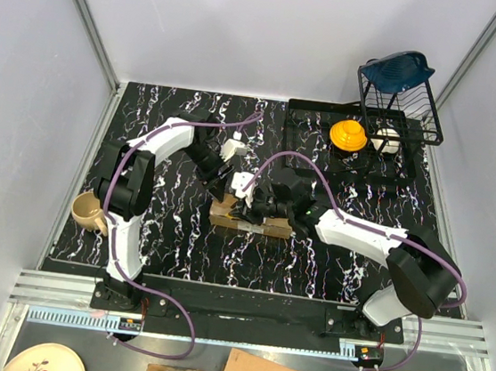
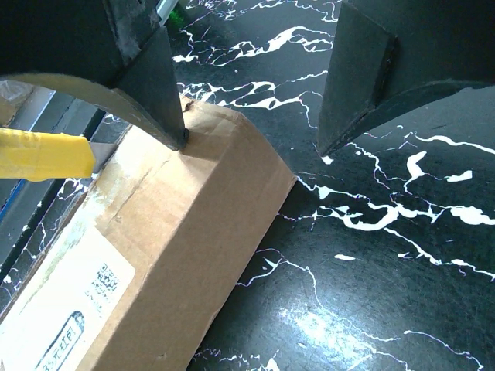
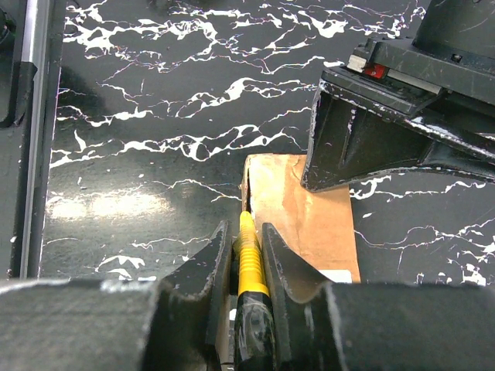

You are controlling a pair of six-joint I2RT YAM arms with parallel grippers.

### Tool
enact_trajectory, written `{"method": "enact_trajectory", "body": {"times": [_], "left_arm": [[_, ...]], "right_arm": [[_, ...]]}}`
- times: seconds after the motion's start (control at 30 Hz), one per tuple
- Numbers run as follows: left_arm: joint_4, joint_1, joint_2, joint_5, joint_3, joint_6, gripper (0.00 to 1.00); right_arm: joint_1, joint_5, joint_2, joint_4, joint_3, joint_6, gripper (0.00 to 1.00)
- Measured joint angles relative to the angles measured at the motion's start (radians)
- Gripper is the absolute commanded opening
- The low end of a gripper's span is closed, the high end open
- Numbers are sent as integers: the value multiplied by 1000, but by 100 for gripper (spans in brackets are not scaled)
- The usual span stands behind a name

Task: Unpack the express box
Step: Cut the express box at the center of the board.

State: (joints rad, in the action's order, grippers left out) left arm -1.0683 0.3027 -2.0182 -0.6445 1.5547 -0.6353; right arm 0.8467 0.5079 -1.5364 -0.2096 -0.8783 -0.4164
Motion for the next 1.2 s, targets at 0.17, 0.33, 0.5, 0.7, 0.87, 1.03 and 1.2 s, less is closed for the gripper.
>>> {"method": "enact_trajectory", "body": {"times": [0.17, 0.33, 0.5, 0.7, 0.87, 1.03, 1.2], "left_arm": [[7, -2, 0, -10, -9, 1, 70], [19, -2, 7, -24, -26, 7, 69], [24, -1, 10, -28, -33, 8, 69], [30, -2, 14, -29, -39, 8, 69], [34, -2, 21, -29, -43, 9, 69], [42, 0, 34, -19, -50, 9, 71], [51, 1, 55, 17, -52, 7, 75]], "right_arm": [[-3, 5, 0, 17, -9, -2, 0], [-4, -5, 27, 53, -10, -2, 0], [-5, -19, 102, 104, 10, 11, 0], [-5, -17, 101, 148, 15, 29, 0], [-5, -22, 95, 151, 15, 41, 0], [-6, -78, 139, 146, 15, 68, 0], [-6, -242, 209, 129, 16, 154, 0]]}}
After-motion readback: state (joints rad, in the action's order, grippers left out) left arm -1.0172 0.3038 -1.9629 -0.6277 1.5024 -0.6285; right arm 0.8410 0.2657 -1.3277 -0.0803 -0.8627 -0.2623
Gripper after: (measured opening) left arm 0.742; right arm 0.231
